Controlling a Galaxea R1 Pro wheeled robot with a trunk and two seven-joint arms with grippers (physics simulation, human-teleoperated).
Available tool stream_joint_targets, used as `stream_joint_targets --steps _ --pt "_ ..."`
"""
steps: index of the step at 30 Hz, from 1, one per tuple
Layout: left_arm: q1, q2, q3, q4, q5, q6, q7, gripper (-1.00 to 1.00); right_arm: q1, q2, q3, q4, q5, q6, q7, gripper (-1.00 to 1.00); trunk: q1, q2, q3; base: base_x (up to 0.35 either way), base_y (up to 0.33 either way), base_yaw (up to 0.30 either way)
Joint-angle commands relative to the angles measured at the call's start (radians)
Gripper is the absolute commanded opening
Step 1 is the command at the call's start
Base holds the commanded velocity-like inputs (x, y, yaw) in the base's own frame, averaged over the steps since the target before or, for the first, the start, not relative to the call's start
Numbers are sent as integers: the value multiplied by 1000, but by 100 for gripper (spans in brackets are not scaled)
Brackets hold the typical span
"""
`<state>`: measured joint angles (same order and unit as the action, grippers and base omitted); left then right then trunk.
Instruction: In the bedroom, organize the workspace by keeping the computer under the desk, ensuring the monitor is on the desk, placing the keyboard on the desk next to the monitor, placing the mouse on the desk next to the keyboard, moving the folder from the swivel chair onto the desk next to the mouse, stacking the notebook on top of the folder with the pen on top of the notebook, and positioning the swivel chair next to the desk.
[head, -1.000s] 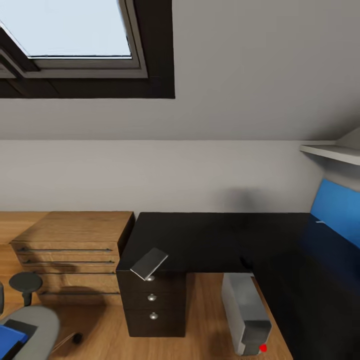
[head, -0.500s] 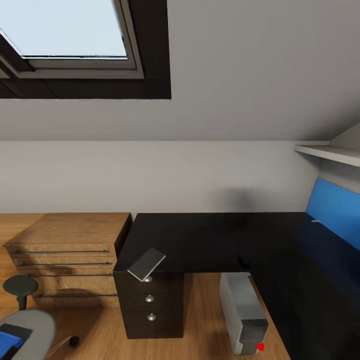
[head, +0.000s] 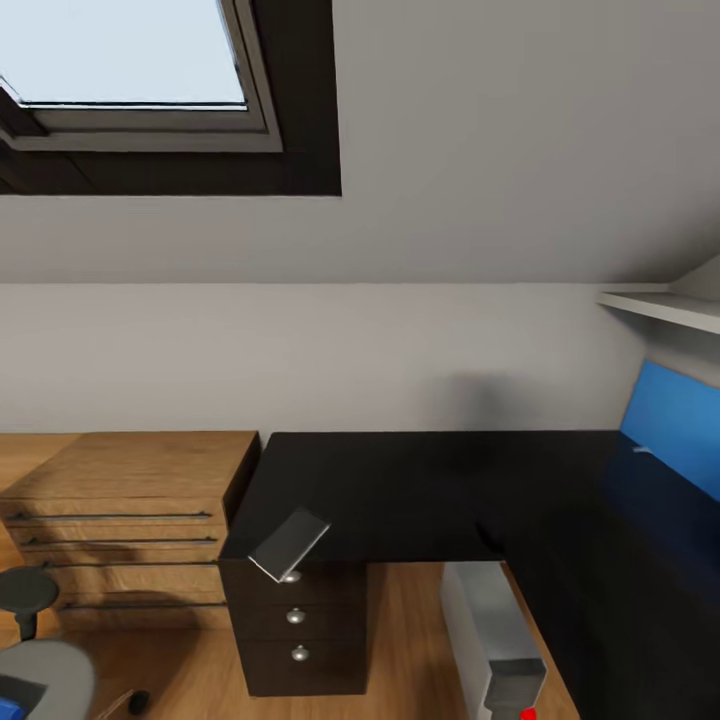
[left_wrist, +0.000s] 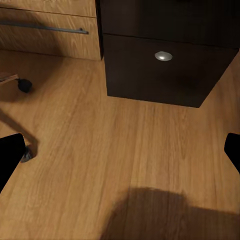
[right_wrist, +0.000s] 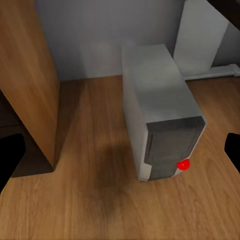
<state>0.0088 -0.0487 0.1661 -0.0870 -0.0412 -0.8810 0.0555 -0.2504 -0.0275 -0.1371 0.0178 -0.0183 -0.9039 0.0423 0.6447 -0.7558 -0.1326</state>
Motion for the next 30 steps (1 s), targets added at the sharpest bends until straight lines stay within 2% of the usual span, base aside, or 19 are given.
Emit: stream_joint_targets --steps 1,6,12,15,16,17,19,20,22,26,27,28,29,30 --pt "0 0 1 -2 -5 -1 6 100 -1 0 -4 2 -2 -4 4 100 1 -1 -1 276 0 0" --pt "0 0 1 -2 -5 -1 6 100 -1 0 -5 1 -2 -4 4 100 1 -1 -1 286 0 0" --pt "0 1 1 -2 -4 -1 6 100 -1 0 -4 1 -1 0 4 100 1 -1 -1 67 0 0" --pt "0 1 1 -2 -4 -1 6 100 -2 -2 -4 -3 -2 40 2 100 1 -1 -1 10 0 0" --pt "0 2 1 -2 -4 -1 6 100 -2 -4 -4 -22 -2 102 2 100 1 -1 -1 4 0 0" --pt "0 1 1 -2 -4 -1 6 100 -2 -4 -4 -35 -2 130 1 100 1 -1 -1 3 0 0" --pt "0 1 1 -2 -5 -1 6 100 -2 -5 -4 -100 -2 241 1 100 1 -1 -1 2 0 0" --pt "0 1 1 -2 -4 -1 6 100 -3 -6 -4 -200 -1 397 1 100 1 -1 -1 0 0 0" --pt "0 2 1 -2 -4 -1 6 100 -3 -7 -5 -368 0 635 2 100 1 -1 -1 0 0 0" --pt "0 6 1 -2 -3 -1 6 100 -3 -12 -6 -747 0 1074 2 100 1 -1 -1 0 0 0" --pt "0 6 1 -2 -3 -1 6 100 -3 -13 -7 -795 0 1126 1 100 1 -1 -1 0 0 0" --pt "0 7 1 -2 -3 -1 6 100 -4 -14 -8 -890 1 1226 0 100 1 -1 -1 0 0 0" --pt "0 7 1 -2 -3 -1 6 100 -7 -16 -9 -1015 4 1360 0 100 1 -1 -1 0 0 0" --pt "0 6 1 -2 -3 -1 6 100 -9 -17 -9 -1052 5 1402 -1 100 1 -1 -1 0 0 0"
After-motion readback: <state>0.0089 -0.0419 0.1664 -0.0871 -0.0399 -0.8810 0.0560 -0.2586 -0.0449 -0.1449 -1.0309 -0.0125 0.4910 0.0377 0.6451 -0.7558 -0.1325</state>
